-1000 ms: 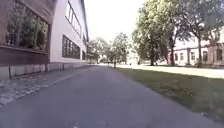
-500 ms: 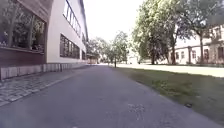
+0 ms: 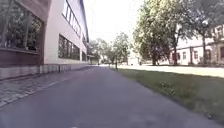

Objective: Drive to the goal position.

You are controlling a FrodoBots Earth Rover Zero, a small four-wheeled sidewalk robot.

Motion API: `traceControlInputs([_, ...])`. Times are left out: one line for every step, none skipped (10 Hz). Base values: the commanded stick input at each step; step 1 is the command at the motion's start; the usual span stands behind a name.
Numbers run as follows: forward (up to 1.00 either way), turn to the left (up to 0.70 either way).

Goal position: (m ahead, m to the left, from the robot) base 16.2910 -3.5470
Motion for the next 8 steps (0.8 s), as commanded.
traceControlInputs([0.85,0.0])
traceControlInputs([0.85,0.0])
traceControlInputs([0.85,0.0])
traceControlInputs([0.85,0.0])
traceControlInputs([0.85,0.0])
traceControlInputs([0.85,0.0])
traceControlInputs([0.85,0.0])
traceControlInputs([0.85,0.0])
